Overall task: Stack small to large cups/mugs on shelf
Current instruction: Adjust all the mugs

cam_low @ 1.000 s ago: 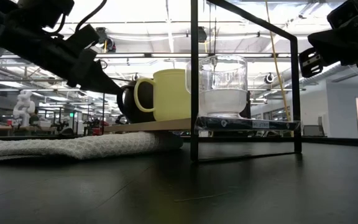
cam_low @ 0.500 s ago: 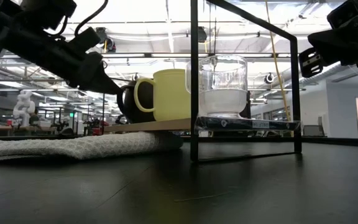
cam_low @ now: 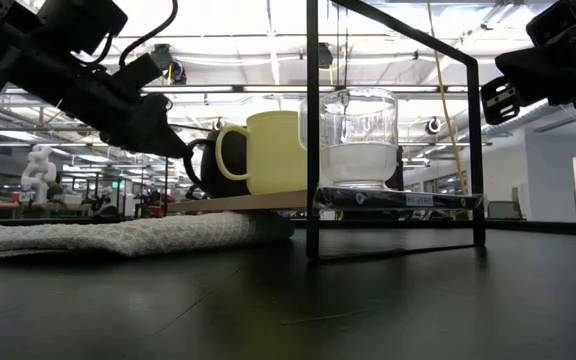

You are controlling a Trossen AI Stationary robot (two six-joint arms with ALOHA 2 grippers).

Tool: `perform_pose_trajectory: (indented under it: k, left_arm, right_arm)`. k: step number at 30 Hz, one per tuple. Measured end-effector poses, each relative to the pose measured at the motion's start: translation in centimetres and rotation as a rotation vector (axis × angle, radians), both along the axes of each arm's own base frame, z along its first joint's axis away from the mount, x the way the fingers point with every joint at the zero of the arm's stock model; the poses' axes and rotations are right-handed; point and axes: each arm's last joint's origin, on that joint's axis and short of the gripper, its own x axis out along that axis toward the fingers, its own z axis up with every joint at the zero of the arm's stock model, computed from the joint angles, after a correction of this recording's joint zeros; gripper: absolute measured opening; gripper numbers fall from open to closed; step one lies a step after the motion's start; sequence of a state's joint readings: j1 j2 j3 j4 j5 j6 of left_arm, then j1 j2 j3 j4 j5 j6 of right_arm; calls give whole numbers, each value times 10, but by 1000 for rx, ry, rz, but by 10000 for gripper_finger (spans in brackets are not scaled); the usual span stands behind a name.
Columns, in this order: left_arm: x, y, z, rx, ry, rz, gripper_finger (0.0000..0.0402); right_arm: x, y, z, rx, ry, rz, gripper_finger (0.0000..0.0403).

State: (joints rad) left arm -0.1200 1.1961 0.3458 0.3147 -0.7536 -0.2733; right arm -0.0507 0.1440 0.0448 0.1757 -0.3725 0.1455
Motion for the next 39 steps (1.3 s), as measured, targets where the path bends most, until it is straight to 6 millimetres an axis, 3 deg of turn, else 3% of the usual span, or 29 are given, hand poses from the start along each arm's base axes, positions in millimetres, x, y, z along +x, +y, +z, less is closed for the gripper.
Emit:
perform_pose_trajectory:
  k: [39]
  left_arm:
    - [-2, 1, -2, 1, 5, 51, 200]
  right_arm:
    - [0, 0, 0, 0, 0, 0, 0]
